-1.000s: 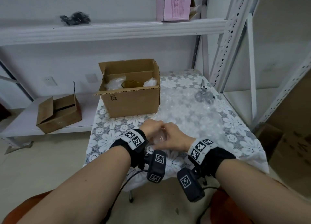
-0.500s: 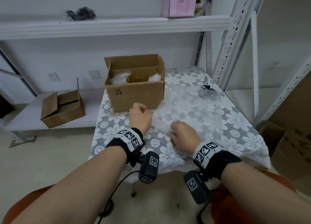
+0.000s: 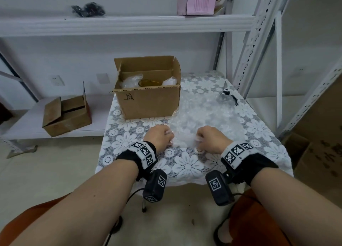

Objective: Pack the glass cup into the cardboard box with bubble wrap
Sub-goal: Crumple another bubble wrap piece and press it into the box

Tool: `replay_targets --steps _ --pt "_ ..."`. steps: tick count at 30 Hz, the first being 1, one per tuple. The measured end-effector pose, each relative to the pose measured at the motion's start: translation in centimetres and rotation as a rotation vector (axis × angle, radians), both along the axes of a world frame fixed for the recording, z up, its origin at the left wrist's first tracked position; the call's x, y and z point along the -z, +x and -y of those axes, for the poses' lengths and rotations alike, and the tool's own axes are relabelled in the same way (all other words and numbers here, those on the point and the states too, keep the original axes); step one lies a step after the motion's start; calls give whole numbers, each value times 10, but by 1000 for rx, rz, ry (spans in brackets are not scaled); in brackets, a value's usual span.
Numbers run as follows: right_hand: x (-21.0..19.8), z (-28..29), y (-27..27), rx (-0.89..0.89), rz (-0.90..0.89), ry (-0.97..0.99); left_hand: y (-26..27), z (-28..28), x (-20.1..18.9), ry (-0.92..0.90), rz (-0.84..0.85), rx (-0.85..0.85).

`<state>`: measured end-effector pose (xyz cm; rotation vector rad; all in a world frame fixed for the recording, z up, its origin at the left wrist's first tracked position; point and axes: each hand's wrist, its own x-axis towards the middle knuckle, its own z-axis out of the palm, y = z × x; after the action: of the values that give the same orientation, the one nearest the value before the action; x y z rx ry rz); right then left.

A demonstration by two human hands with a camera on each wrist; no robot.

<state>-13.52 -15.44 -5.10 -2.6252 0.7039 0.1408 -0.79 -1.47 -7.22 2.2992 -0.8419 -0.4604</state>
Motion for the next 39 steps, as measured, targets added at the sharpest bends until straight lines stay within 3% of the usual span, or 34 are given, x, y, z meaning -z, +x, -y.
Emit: replay_targets --steps 6,11,13,16,20,23,27,33,35,37,39 --pt "-13 13 0 100 -149 -108 -3 4 -10 122 168 24" --pt "-12 14 -4 64 -254 -315 -4 4 -19 213 323 -22" --pt "-9 13 -5 61 -275 -346 -6 2 -19 139 517 -59" --pt "-6 14 -5 57 -286 -348 -11 3 -19 -14 812 45" --pt "-1 17 -3 54 -247 -312 -28 15 -22 -163 975 264" --pt "7 21 0 67 -203 -286 -38 22 -17 -62 732 469" --pt "16 25 -6 114 -113 -240 -36 25 -2 205 484 483" --pt "16 27 -22 151 -103 -458 -34 26 1 144 458 447" --pt "15 26 -21 112 4 -573 -34 27 1 127 465 433" --pt "16 23 -19 9 166 -564 -34 29 2 124 476 423" --pt "18 16 -17 -129 247 -423 -33 32 0 127 476 399"
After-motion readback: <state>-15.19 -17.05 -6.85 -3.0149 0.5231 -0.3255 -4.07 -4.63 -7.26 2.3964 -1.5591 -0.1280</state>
